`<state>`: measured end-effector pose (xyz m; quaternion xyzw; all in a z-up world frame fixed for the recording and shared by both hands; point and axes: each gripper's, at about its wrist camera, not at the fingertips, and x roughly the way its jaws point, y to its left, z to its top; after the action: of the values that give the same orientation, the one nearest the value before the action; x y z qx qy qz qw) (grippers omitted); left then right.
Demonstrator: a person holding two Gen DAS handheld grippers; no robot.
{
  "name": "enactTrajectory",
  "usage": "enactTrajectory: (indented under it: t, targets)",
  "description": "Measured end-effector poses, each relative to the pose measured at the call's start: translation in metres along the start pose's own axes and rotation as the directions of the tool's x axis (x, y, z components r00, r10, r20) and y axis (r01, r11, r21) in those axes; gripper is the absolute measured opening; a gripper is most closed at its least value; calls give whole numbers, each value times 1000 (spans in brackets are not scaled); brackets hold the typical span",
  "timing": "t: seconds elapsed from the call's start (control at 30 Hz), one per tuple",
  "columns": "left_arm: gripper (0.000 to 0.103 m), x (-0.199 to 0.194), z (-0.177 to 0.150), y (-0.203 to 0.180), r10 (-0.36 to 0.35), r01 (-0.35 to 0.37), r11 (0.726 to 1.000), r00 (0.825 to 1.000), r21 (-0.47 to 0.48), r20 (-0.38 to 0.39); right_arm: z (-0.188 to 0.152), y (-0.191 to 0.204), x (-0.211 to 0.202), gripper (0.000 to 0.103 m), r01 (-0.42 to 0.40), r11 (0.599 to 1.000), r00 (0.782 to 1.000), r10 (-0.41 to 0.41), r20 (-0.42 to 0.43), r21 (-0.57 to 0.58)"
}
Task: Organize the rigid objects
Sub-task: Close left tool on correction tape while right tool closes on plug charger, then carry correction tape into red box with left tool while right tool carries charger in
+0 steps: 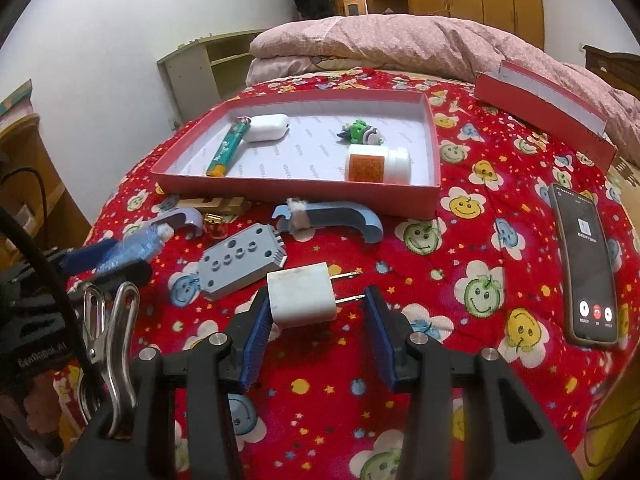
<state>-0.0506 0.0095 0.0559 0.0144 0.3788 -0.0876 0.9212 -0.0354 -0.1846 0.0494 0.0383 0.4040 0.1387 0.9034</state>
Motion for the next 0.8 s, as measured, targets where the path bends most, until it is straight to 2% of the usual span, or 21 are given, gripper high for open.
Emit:
enactTrajectory:
  t: [0.5, 0.8]
  targets:
    - [59, -21, 20, 27, 14, -11, 997, 999, -82, 32, 3, 8, -11, 46, -28, 1000, 1000, 28, 11, -1]
    - [59, -12, 52, 36, 32, -28, 996, 998, -84, 48, 25, 7, -15, 46, -38, 999, 999, 38, 13, -18]
